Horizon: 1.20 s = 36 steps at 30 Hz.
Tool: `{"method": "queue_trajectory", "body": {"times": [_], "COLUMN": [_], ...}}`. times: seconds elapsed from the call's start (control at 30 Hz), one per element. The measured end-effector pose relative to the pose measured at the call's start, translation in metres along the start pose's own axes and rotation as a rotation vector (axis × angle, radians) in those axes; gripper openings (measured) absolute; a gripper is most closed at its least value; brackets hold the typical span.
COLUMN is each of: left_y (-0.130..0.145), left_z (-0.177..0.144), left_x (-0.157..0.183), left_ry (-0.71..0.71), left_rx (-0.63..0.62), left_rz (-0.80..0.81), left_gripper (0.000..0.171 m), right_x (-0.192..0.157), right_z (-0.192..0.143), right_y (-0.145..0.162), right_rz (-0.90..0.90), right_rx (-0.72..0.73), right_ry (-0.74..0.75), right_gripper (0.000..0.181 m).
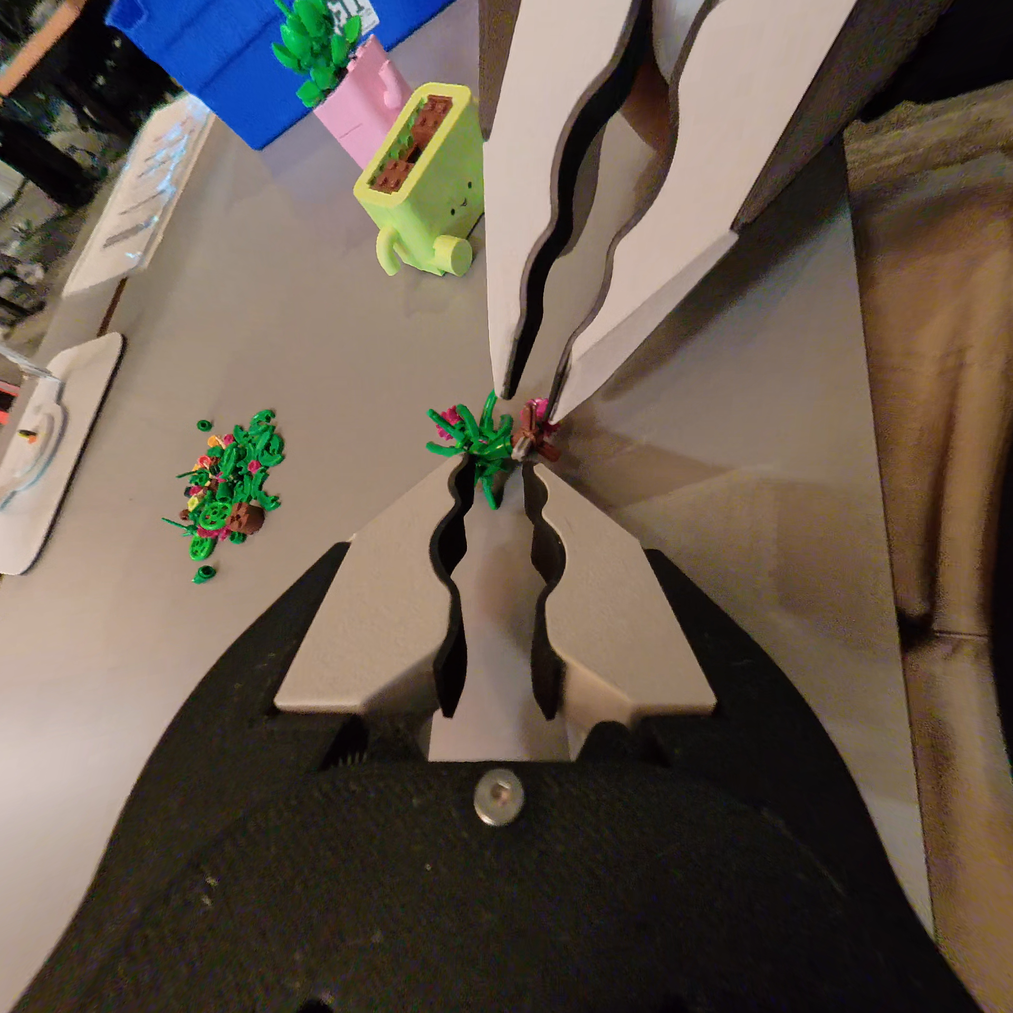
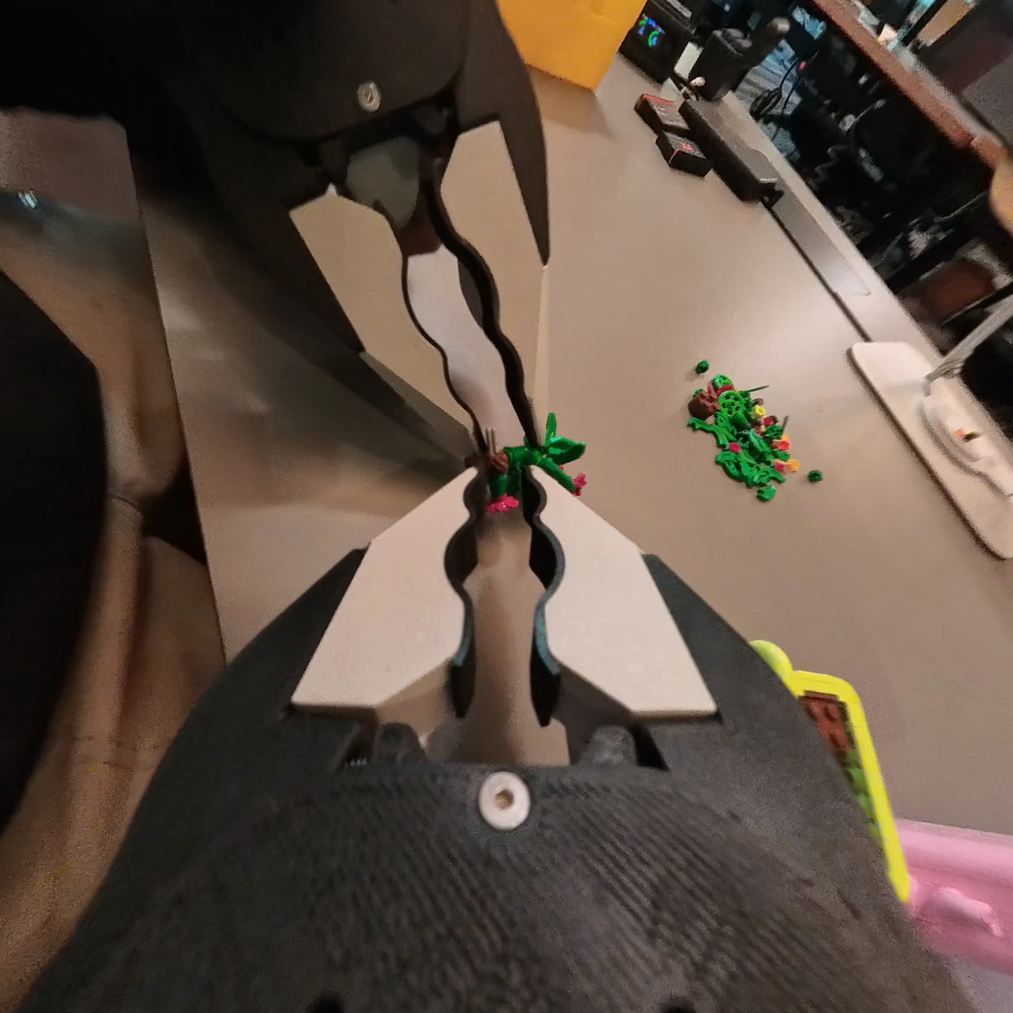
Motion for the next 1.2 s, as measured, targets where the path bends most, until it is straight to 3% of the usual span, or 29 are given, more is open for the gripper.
{"method": "queue_trajectory", "body": {"times": [0.2,0.37,0.77,1.2], "left_y": [0.000,0.000,-0.016,-0.032], "left_z": [0.002,0.002,-0.008,-0.021], "left_x": [0.001,0.001,-0.005,-0.009], "left_ry": [-0.016,-0.028,-0.086,-0.082], "left_rx": [0.001,0.000,0.149,0.300], "left_rz": [0.059,0.076,0.148,0.078], "left_gripper": [0.015,0.013,0.010,0.006], "right_x": [-0.005,-0.004,-0.001,0.002], "right_z": [0.009,0.011,-0.001,-0.007], "right_y": [0.017,0.017,-0.003,-0.022], "right_rz": [-0.116,-0.145,0.012,0.801], "right_rx": [-0.119,-0.127,0.027,0.168], "right_ry": [-0.003,0.026,-0.027,-0.290], "right_gripper": [0.014,0.009,0.005,0.005]}}
Point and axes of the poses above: each gripper's, where its closed fingertips meet, z out along the fingers, y out of its underside, x = y × z across the jaws, the point moved 2 cm from there along -z, back along the fingers, and after that the axes turned 12 degrees about x, right-handed, at the moved point
